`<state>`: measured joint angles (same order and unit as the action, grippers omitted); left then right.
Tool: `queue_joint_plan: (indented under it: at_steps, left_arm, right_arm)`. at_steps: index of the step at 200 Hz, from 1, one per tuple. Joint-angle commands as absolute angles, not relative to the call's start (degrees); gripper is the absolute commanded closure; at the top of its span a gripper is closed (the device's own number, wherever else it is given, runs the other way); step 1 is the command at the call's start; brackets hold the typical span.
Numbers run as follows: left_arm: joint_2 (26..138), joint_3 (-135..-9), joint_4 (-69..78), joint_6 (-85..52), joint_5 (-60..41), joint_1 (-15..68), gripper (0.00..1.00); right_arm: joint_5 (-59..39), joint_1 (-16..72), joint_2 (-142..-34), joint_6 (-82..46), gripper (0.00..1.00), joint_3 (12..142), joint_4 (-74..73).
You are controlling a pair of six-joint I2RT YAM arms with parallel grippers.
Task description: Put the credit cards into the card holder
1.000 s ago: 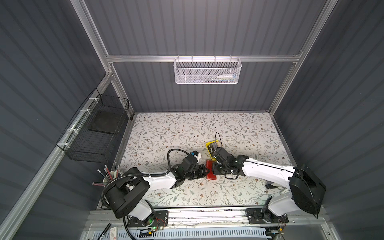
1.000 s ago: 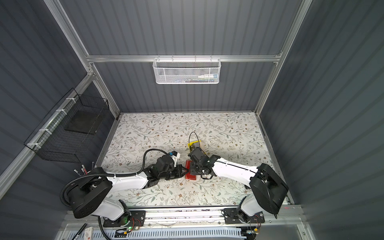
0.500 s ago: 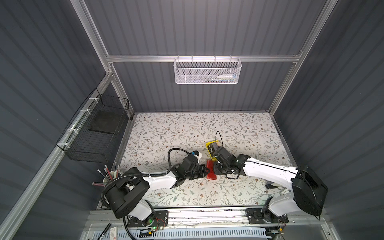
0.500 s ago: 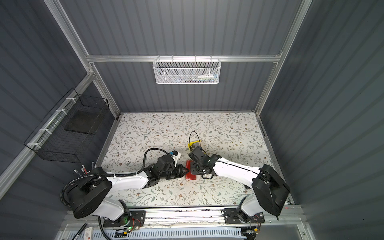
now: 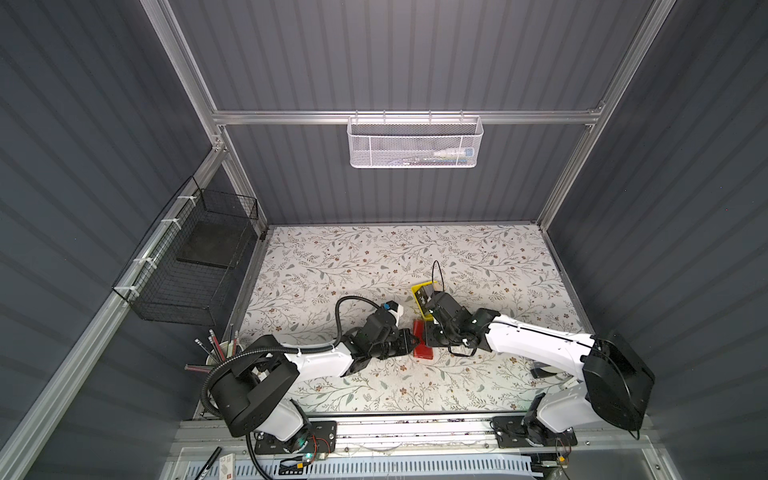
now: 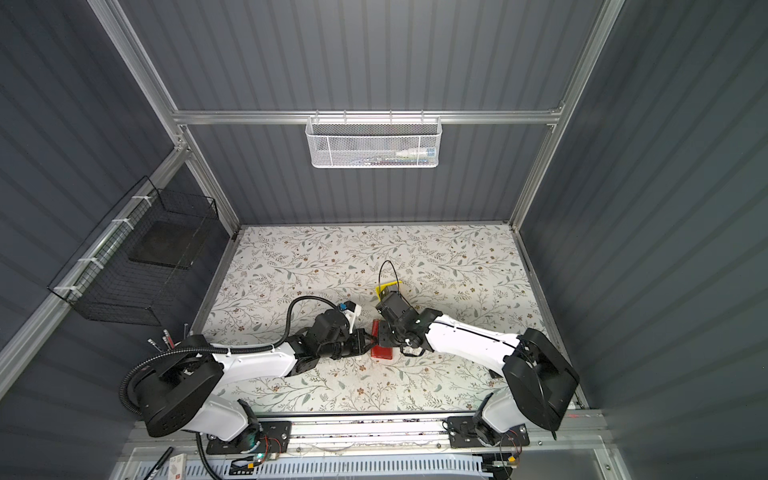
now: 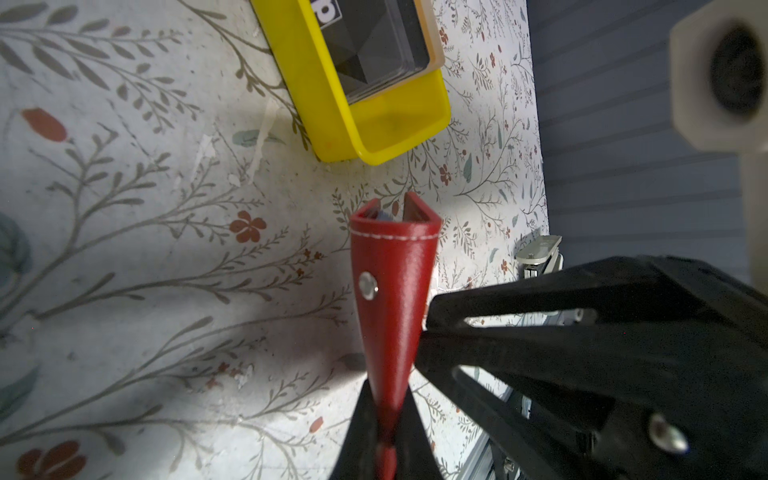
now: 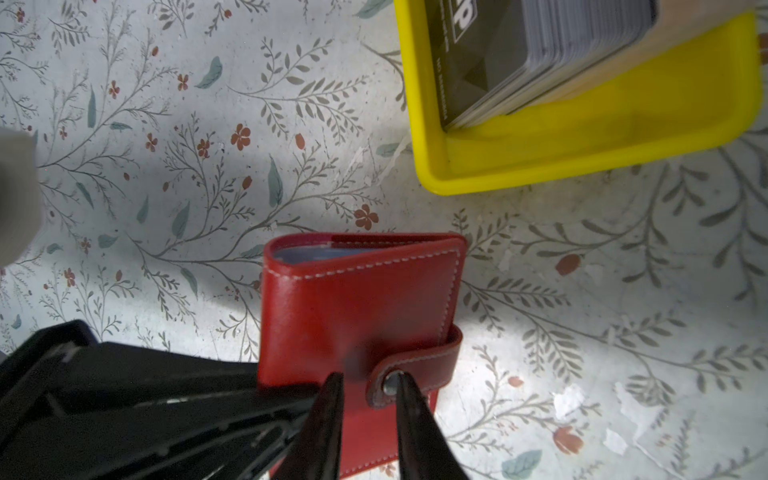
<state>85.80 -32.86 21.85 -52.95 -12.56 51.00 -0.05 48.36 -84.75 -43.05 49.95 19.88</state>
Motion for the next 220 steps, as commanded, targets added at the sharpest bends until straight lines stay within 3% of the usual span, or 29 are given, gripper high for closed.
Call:
queue_joint_plan:
  at_steps: [1, 57, 122, 220]
  left_arm:
    - [84.57, -33.5, 22.69, -51.77, -12.05, 51.5, 0.92]
    - [84.14, -32.71, 22.92, -51.52, -11.67, 51.56, 0.92]
    - [83.76, -31.64, 23.56, -51.52, -11.41, 51.66, 0.92]
    - [82.22, -30.38, 22.5, -51.81, -9.95, 51.64, 0.92]
  right_arm:
    - [0.33, 48.32, -86.42, -42.98, 0.73, 51.57, 21.96]
    - [4.83, 48.6, -88.44, -44.48, 0.76, 54.03, 27.93]
    - [5.21, 49.92, -90.13, -45.25, 0.89, 55.26, 27.42]
    - [7.57, 51.37, -90.72, -45.97, 0.94, 56.31, 28.98]
